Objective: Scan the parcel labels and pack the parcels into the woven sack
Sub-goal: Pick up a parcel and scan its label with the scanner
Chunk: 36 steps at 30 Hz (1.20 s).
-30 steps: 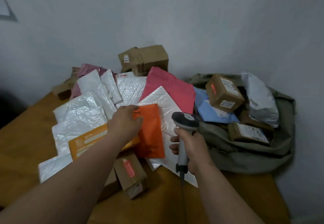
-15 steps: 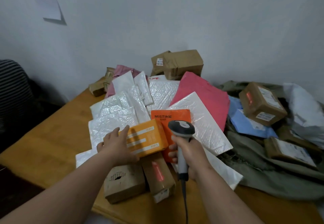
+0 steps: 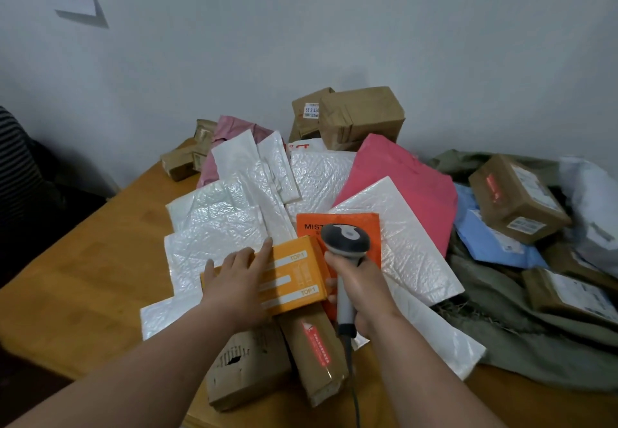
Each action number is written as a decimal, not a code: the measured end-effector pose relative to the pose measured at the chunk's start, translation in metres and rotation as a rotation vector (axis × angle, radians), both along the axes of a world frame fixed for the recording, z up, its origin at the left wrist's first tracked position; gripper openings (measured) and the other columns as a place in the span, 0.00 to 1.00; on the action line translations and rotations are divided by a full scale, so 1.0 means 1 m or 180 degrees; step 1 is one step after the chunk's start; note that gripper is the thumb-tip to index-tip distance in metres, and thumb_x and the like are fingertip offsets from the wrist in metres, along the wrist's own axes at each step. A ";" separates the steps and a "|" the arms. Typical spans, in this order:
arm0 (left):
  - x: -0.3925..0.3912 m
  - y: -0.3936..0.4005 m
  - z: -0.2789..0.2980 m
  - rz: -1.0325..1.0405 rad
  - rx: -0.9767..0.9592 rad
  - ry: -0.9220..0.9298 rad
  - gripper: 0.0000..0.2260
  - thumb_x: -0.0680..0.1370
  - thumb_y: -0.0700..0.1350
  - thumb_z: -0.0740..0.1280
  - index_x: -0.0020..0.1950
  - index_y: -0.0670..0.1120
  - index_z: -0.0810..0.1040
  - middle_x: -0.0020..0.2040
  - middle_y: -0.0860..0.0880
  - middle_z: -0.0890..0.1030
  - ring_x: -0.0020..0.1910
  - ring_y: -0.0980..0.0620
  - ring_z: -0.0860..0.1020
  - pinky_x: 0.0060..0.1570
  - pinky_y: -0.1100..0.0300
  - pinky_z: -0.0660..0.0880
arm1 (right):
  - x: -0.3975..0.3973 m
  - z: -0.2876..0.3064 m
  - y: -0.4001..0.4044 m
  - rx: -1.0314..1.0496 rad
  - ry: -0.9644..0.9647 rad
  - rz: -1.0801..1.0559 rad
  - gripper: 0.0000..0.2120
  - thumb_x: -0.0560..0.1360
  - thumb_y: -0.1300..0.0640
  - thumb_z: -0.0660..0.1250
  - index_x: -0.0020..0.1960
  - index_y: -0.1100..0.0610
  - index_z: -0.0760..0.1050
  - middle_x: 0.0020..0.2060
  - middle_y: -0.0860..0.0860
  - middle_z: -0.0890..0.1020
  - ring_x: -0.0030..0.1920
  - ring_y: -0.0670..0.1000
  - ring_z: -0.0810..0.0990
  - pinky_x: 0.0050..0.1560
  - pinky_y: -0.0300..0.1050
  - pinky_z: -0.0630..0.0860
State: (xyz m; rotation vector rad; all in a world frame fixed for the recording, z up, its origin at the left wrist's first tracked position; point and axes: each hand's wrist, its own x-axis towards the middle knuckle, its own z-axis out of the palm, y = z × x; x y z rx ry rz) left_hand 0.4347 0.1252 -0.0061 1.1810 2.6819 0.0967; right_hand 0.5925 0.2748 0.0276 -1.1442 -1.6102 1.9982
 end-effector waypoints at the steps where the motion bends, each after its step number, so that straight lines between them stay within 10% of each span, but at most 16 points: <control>1: -0.001 0.000 -0.001 -0.0103 0.0061 0.0069 0.59 0.63 0.67 0.72 0.72 0.63 0.25 0.77 0.51 0.55 0.77 0.45 0.53 0.74 0.35 0.47 | -0.003 -0.001 -0.001 -0.0018 -0.0008 -0.0022 0.12 0.72 0.43 0.73 0.50 0.49 0.81 0.38 0.49 0.87 0.39 0.49 0.87 0.40 0.47 0.82; 6: -0.011 -0.002 -0.006 -0.0067 0.0280 -0.0162 0.54 0.67 0.69 0.69 0.79 0.57 0.35 0.77 0.51 0.57 0.77 0.45 0.55 0.75 0.37 0.47 | -0.013 -0.006 -0.006 -0.0059 -0.0072 -0.0168 0.15 0.71 0.43 0.73 0.52 0.51 0.81 0.40 0.51 0.88 0.42 0.52 0.88 0.46 0.52 0.84; 12: -0.040 -0.024 -0.010 0.2165 0.1461 -0.1681 0.33 0.77 0.70 0.56 0.75 0.51 0.69 0.75 0.43 0.68 0.74 0.38 0.64 0.72 0.39 0.62 | -0.013 -0.004 -0.011 0.0030 -0.0162 -0.0219 0.16 0.68 0.41 0.73 0.50 0.50 0.81 0.41 0.52 0.88 0.43 0.54 0.88 0.57 0.61 0.81; 19: -0.046 -0.018 0.000 0.3436 0.2400 -0.3276 0.20 0.80 0.61 0.62 0.53 0.44 0.74 0.47 0.46 0.77 0.44 0.44 0.76 0.47 0.47 0.73 | -0.015 -0.003 -0.018 -0.0142 0.0066 -0.0272 0.09 0.76 0.50 0.72 0.53 0.53 0.81 0.41 0.51 0.88 0.41 0.53 0.88 0.44 0.50 0.83; 28: -0.042 -0.021 0.050 0.2901 0.3868 -0.3867 0.01 0.78 0.46 0.69 0.48 0.50 0.79 0.44 0.51 0.81 0.47 0.51 0.77 0.50 0.46 0.74 | 0.002 0.021 -0.010 -0.0623 0.0788 -0.1047 0.18 0.74 0.52 0.75 0.62 0.54 0.79 0.48 0.57 0.87 0.48 0.58 0.87 0.49 0.62 0.83; 36: -0.016 -0.029 0.071 0.2008 0.3402 -0.4240 0.18 0.78 0.59 0.67 0.63 0.50 0.76 0.59 0.48 0.82 0.60 0.45 0.78 0.58 0.42 0.75 | 0.021 0.039 -0.008 -0.0336 0.0958 -0.1358 0.19 0.73 0.54 0.75 0.62 0.53 0.77 0.45 0.51 0.88 0.44 0.51 0.87 0.41 0.48 0.82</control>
